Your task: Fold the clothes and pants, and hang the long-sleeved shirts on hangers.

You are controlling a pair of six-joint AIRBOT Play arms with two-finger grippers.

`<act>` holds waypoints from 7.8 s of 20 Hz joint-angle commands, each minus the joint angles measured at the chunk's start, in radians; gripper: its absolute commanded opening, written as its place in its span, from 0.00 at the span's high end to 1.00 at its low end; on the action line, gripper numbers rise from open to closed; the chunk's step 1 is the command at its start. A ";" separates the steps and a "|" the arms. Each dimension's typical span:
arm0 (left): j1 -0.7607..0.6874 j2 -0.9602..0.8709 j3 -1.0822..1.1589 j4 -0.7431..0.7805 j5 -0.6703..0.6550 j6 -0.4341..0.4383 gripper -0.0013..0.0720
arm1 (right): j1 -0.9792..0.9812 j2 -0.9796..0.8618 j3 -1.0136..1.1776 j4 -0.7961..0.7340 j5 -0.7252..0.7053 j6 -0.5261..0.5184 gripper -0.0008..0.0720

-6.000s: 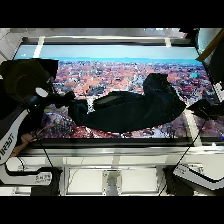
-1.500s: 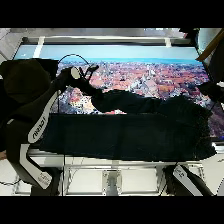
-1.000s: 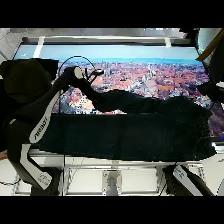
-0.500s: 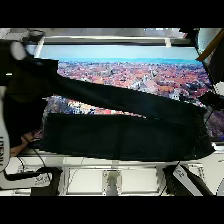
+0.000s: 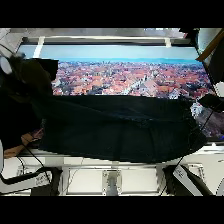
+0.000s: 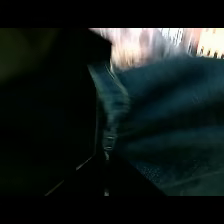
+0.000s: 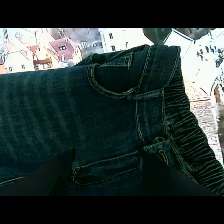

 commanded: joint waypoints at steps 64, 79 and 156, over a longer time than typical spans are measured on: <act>0.134 -0.146 0.076 -0.230 0.322 -0.095 0.96 | 0.000 -0.285 -0.002 -0.036 -0.214 0.011 0.36; 0.134 -0.150 0.076 -0.230 0.327 -0.097 0.96 | 0.058 -0.671 0.144 0.235 -0.268 -0.101 0.92; 0.256 0.056 -0.354 -0.490 0.359 0.259 0.02 | -0.199 -0.422 0.304 0.031 0.315 -0.031 0.36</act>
